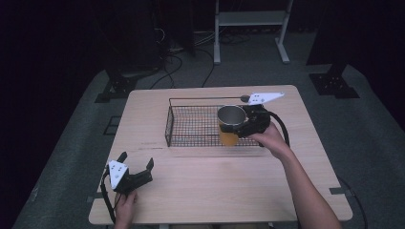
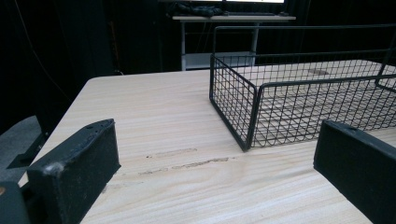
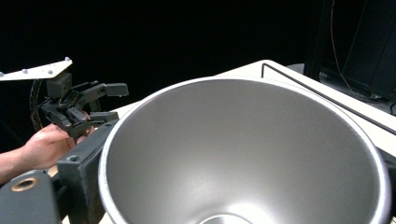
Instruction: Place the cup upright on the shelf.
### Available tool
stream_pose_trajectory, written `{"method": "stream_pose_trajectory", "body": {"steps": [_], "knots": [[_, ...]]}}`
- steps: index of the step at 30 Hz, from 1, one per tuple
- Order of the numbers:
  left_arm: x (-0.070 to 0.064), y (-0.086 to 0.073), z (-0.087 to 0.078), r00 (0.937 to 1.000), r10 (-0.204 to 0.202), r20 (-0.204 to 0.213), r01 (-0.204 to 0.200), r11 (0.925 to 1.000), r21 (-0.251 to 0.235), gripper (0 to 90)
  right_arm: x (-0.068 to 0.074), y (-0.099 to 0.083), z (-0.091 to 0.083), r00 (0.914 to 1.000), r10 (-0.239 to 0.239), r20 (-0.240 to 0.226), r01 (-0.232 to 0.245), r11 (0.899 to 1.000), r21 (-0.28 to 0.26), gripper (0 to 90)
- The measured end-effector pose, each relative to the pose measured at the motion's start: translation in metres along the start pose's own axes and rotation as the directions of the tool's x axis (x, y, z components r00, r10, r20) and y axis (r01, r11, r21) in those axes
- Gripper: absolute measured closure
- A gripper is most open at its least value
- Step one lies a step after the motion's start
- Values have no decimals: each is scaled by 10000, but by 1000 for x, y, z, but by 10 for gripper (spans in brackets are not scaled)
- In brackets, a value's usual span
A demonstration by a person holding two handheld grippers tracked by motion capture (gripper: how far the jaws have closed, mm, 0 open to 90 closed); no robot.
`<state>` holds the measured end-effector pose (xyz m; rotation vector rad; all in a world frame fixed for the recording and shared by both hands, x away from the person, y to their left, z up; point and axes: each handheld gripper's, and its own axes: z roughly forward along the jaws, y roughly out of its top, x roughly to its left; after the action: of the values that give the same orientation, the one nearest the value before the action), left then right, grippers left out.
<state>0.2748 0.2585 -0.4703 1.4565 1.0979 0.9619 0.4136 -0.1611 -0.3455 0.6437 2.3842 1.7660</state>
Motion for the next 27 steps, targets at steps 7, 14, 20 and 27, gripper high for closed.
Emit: {"method": "stream_pose_trajectory", "body": {"steps": [7,14,20,27], "knots": [[0,0,0,10000,8,-1,-8,10000,4,0,-9,6,6,10000,-13,83,11,9997,258,82],[0,0,0,10000,-16,8,16,10000,-3,0,-21,11,10,9998,94,200,-101,9993,352,82],[0,0,0,10000,-17,9,17,10000,0,0,-31,14,14,9995,166,260,-179,9985,514,83],[0,0,0,10000,-7,18,7,10000,-7,0,-39,17,20,9992,255,321,-274,9978,606,82]]}}
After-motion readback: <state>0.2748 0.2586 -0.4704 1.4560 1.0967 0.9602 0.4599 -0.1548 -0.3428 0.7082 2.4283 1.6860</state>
